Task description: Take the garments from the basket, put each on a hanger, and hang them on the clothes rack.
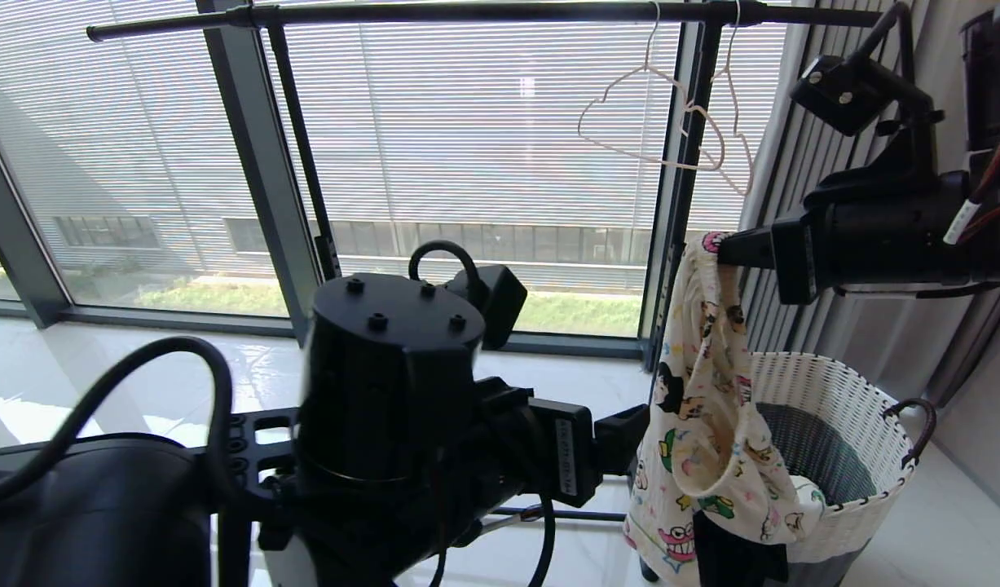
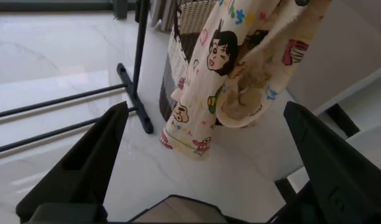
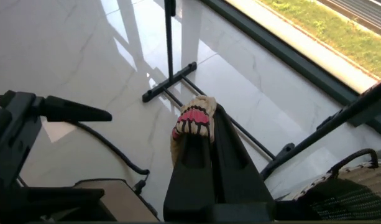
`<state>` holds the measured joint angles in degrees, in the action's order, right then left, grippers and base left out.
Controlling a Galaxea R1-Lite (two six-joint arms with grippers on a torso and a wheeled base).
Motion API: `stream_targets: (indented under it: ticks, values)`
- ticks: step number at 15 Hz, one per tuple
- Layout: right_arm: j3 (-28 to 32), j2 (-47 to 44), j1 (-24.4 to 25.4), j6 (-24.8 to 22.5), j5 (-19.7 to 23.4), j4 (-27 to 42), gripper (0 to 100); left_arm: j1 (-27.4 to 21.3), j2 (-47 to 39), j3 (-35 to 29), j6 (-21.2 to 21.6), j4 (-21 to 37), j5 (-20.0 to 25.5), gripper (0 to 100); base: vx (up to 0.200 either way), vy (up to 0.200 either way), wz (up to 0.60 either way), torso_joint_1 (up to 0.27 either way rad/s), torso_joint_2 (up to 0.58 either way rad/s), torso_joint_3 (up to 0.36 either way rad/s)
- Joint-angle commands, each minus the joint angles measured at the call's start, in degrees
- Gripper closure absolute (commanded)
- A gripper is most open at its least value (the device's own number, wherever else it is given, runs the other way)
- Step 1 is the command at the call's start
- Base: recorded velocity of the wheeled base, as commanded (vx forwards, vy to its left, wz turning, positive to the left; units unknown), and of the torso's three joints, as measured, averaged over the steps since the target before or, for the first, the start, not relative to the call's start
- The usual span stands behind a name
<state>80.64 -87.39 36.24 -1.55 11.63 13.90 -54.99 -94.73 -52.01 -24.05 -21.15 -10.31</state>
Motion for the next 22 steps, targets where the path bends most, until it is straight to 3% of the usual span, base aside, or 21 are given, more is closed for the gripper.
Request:
stream_targets:
  ticks: [1, 6, 9, 15, 20, 22]
  values:
    - [0.9, -2.7, 1.5, 0.0, 0.1, -0.2, 100, 0.1, -9.9, -4.6, -2.5, -2.8, -0.1, 0, 0.0, 0.0, 0.0, 0.0, 0.0, 0.0]
    - [2.1, -3.7, 2.1, 0.1, 0.2, -0.2, 100, 4.9, -17.4, -6.8, -2.8, -2.8, -0.7, 0, 0.0, 0.0, 0.0, 0.0, 0.0, 0.0]
    - [2.2, -3.7, 3.8, 1.0, 0.2, -0.2, 100, 5.3, -21.0, -7.8, -2.8, -2.9, -0.4, 0, 0.0, 0.0, 0.0, 0.0, 0.0, 0.0]
    - [1.9, -3.8, 3.9, 1.4, 0.1, -0.3, 100, 2.4, -18.9, -7.3, -2.6, -2.9, 3.9, 0, 0.0, 0.0, 0.0, 0.0, 0.0, 0.0]
    - [1.9, -4.0, 3.7, 1.5, 0.1, -0.8, 100, 0.8, -10.1, -0.1, -2.9, -3.0, 9.0, 0, 0.0, 0.0, 0.0, 0.0, 0.0, 0.0]
    - [2.0, -4.2, 3.8, 1.5, 0.1, -1.0, 100, 1.2, -13.1, -2.4, -3.1, -3.1, 7.2, 0, 0.0, 0.0, 0.0, 0.0, 0.0, 0.0]
